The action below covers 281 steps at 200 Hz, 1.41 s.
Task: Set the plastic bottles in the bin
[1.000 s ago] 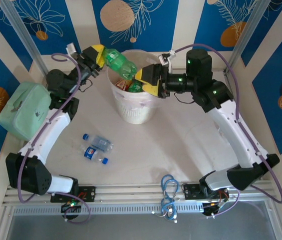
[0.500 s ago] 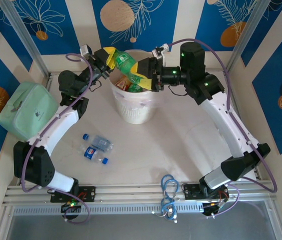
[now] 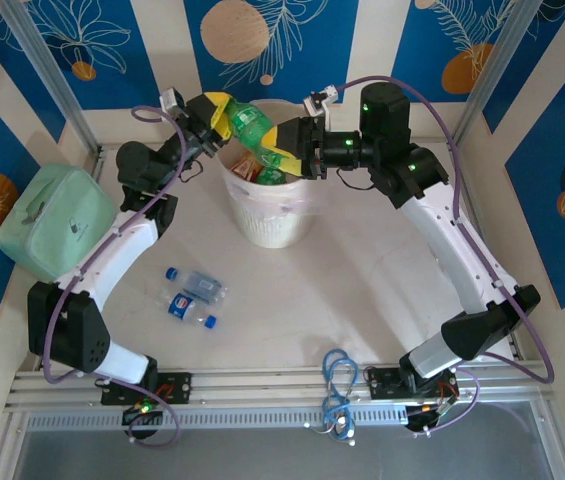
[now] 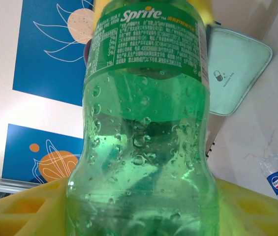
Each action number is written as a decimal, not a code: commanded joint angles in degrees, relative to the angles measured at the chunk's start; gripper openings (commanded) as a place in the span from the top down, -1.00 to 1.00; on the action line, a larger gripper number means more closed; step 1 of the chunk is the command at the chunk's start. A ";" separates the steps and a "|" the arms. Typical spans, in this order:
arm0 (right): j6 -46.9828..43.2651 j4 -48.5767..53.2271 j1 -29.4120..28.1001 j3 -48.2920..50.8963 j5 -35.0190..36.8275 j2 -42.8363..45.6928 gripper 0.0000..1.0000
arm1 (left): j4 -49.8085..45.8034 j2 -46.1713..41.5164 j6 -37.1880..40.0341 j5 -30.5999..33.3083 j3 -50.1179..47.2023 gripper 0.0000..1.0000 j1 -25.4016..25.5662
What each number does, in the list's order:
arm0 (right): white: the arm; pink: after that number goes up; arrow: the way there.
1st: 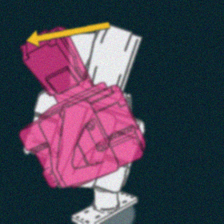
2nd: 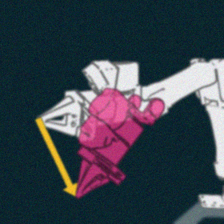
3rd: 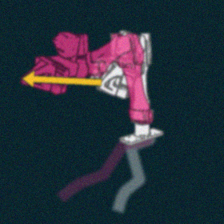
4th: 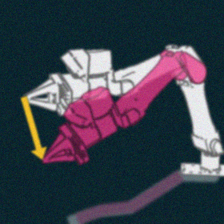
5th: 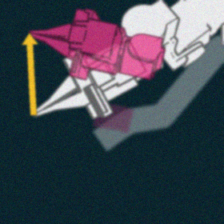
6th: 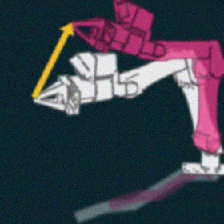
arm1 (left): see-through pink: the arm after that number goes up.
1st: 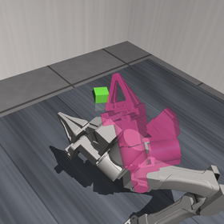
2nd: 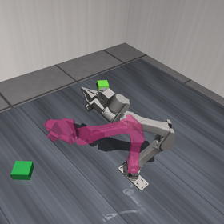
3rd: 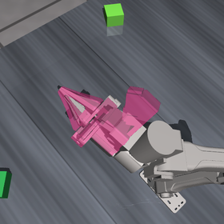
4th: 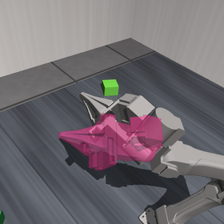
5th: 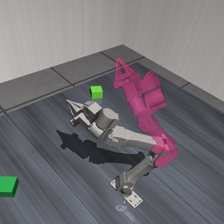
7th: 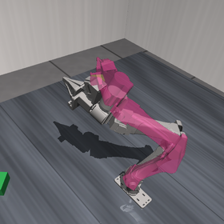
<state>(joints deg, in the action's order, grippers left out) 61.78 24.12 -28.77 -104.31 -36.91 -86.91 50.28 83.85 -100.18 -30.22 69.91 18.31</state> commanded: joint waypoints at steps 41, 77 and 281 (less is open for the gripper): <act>-8.34 11.86 1.77 -5.93 6.42 -2.58 -0.14 | -41.88 -14.89 33.43 3.72 2.61 -1.00 -1.83; -17.36 23.71 2.23 -12.69 14.19 -7.17 -0.11 | -78.35 -22.69 51.83 21.56 7.10 -1.00 -2.60; -28.56 41.10 -1.76 -40.02 28.44 -28.40 -0.67 | -106.77 -36.52 50.92 34.58 -15.45 -0.92 -3.54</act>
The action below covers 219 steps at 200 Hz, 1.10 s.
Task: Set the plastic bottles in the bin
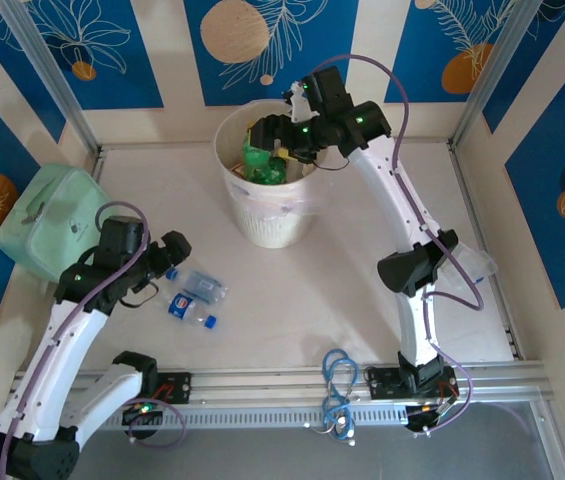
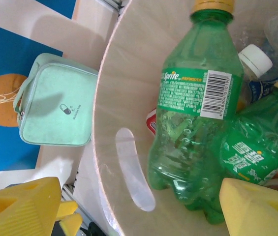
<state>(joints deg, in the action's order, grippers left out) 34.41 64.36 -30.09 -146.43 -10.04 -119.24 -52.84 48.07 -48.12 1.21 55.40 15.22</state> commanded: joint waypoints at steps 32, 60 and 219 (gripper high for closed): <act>-0.88 -0.78 -1.39 6.39 2.43 9.16 -0.68 | -5.56 -2.14 -1.67 5.54 -2.86 -0.90 -0.54; -1.53 -2.13 -4.16 11.44 4.76 14.76 -0.68 | -5.75 -2.40 -2.58 5.31 -4.86 -0.85 -0.80; 3.20 -13.03 -18.41 45.65 11.62 36.40 -0.69 | 8.94 4.56 -11.85 -4.29 -20.73 -0.46 -9.51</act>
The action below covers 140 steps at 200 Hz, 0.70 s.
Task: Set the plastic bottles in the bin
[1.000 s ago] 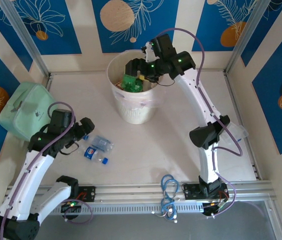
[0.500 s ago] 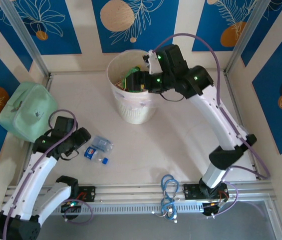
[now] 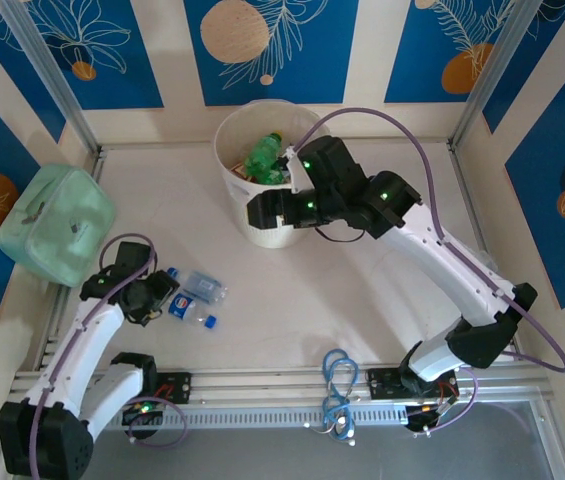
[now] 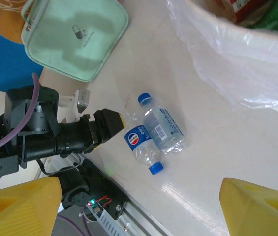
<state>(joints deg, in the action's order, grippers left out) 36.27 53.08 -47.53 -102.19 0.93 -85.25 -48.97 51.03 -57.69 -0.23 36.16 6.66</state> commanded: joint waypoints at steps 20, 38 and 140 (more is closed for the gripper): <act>1.85 -2.14 -1.20 3.05 1.00 3.13 -0.69 | 6.54 3.75 -2.82 -2.76 -2.27 -0.44 -1.03; 2.40 -2.86 -0.91 4.03 0.38 3.77 -0.69 | 7.57 5.27 -3.28 -2.78 -3.13 -0.39 -1.10; 3.39 -4.07 -0.14 5.33 -0.66 4.52 -0.78 | 11.47 10.28 -4.39 -1.56 -7.36 -0.43 -1.12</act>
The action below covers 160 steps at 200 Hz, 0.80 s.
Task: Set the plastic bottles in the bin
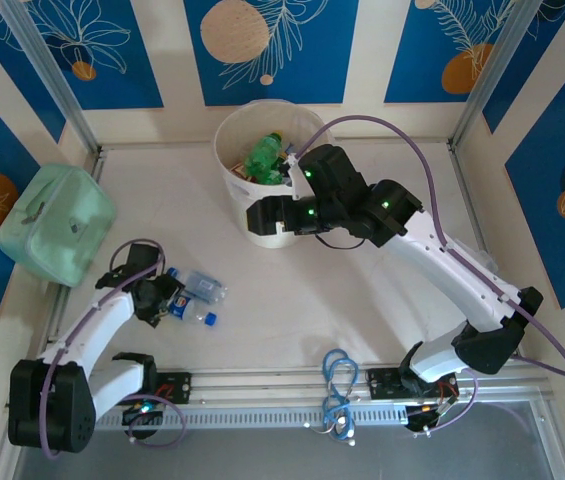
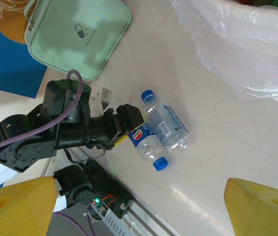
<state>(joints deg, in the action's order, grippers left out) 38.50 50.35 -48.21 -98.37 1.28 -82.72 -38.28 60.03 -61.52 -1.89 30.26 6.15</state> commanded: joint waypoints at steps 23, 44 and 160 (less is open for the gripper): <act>1.49 -1.46 0.86 1.79 -1.34 2.19 -0.77 | 2.20 2.44 -0.88 -0.56 -1.87 -0.36 -0.64; 1.58 -1.47 0.87 1.61 -1.46 2.22 -0.75 | 2.03 2.36 -0.97 -0.75 -1.61 -0.25 -0.62; 4.58 -5.47 0.11 3.97 -6.08 2.41 -0.74 | -6.99 -9.56 2.66 -5.24 16.91 -0.07 -0.62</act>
<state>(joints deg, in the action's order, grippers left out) 41.36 47.13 -47.66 -95.64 -1.54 -81.52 -43.59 52.42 -61.39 -3.68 38.76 6.11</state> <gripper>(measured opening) 0.868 0.595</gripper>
